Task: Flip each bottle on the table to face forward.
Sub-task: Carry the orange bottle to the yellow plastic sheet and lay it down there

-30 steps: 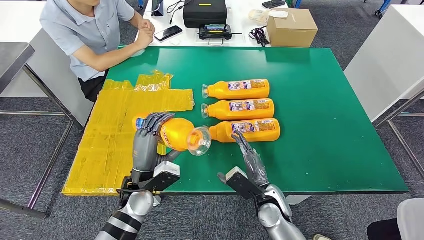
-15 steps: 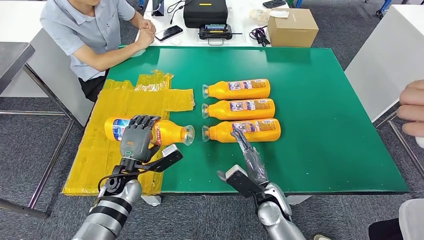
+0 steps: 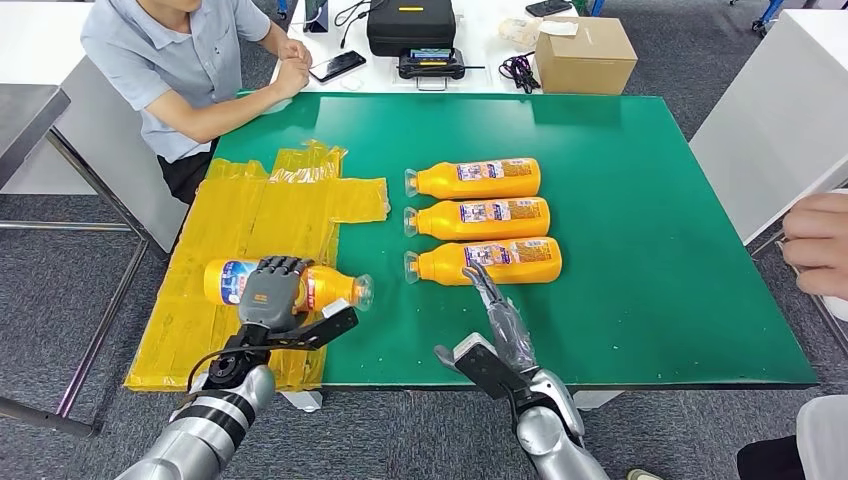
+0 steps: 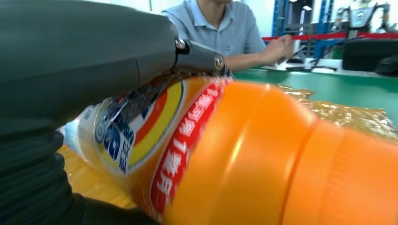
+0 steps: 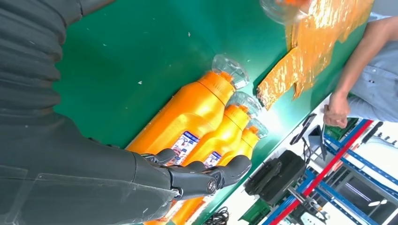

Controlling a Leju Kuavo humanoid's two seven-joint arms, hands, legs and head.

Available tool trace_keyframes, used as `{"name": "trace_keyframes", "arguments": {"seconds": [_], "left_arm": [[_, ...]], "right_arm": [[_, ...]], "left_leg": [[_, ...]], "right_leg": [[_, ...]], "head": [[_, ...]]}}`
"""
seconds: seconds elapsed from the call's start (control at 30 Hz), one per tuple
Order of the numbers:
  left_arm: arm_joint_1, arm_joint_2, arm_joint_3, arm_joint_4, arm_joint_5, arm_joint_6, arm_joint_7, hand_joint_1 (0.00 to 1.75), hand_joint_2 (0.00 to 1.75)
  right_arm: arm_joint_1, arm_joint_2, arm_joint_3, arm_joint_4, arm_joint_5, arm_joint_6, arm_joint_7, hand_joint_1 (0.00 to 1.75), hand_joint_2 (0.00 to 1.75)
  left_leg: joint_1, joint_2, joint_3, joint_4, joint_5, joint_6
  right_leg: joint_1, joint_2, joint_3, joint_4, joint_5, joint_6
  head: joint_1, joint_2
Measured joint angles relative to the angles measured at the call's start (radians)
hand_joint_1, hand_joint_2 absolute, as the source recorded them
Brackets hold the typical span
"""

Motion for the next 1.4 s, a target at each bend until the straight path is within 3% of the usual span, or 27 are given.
{"name": "trace_keyframes", "arguments": {"seconds": [0.03, 0.1, 0.23, 0.27, 1.13, 1.27, 1.4], "left_arm": [[-0.002, 0.000, -0.005, 0.008, -0.001, -0.008, 0.002, 0.71, 1.75], [-0.008, 0.001, -0.014, 0.022, -0.003, -0.026, 0.006, 0.66, 1.75], [-0.020, 0.002, -0.027, 0.044, -0.005, -0.048, 0.012, 0.04, 1.75], [-0.022, 0.002, -0.030, 0.048, -0.005, -0.053, 0.014, 0.01, 1.75], [-0.055, 0.001, -0.070, 0.078, -0.021, -0.131, 0.083, 0.00, 1.75], [-0.046, -0.002, -0.078, 0.071, -0.006, -0.105, 0.064, 0.00, 1.75], [0.013, -0.015, -0.106, -0.005, 0.030, -0.059, 0.027, 0.00, 1.75]], "right_arm": [[0.001, 0.000, -0.002, 0.000, -0.002, 0.002, 0.000, 0.00, 1.75], [0.003, 0.000, -0.007, 0.000, -0.005, 0.006, -0.001, 0.00, 1.75], [0.004, 0.000, -0.013, 0.000, -0.008, 0.011, -0.003, 0.00, 1.75], [0.004, 0.000, -0.013, 0.000, -0.008, 0.011, -0.003, 0.00, 1.75], [0.012, 0.006, -0.025, -0.003, -0.010, 0.024, -0.004, 0.00, 1.75], [0.025, 0.006, -0.034, -0.010, -0.001, 0.023, -0.003, 0.00, 1.75], [0.044, 0.008, -0.044, -0.020, 0.011, 0.013, -0.002, 0.00, 1.75]], "left_leg": [[0.000, 0.000, 0.000, 0.000, 0.000, 0.000], [0.000, 0.000, 0.000, 0.000, 0.000, 0.000], [0.000, 0.000, 0.001, 0.000, 0.000, 0.000], [0.000, 0.000, 0.001, 0.000, 0.000, 0.000], [0.000, 0.000, 0.006, 0.000, 0.000, 0.000], [0.000, 0.000, 0.006, 0.000, 0.000, 0.000], [0.000, 0.000, 0.005, 0.000, 0.000, 0.000]], "right_leg": [[0.000, 0.000, 0.000, 0.000, 0.000, 0.000], [0.000, 0.000, 0.000, 0.000, 0.000, 0.000], [0.000, 0.000, 0.001, 0.000, 0.000, 0.000], [0.000, 0.000, 0.001, 0.000, 0.000, 0.000], [0.000, 0.000, 0.006, 0.000, 0.000, 0.000], [0.000, 0.000, 0.006, 0.000, 0.000, 0.000], [0.000, 0.000, 0.005, 0.000, 0.000, 0.000]], "head": [[0.000, 0.000], [0.000, 0.000], [0.000, 0.000], [0.000, 0.000], [0.000, 0.000], [0.000, 0.000], [0.000, 0.000]]}}
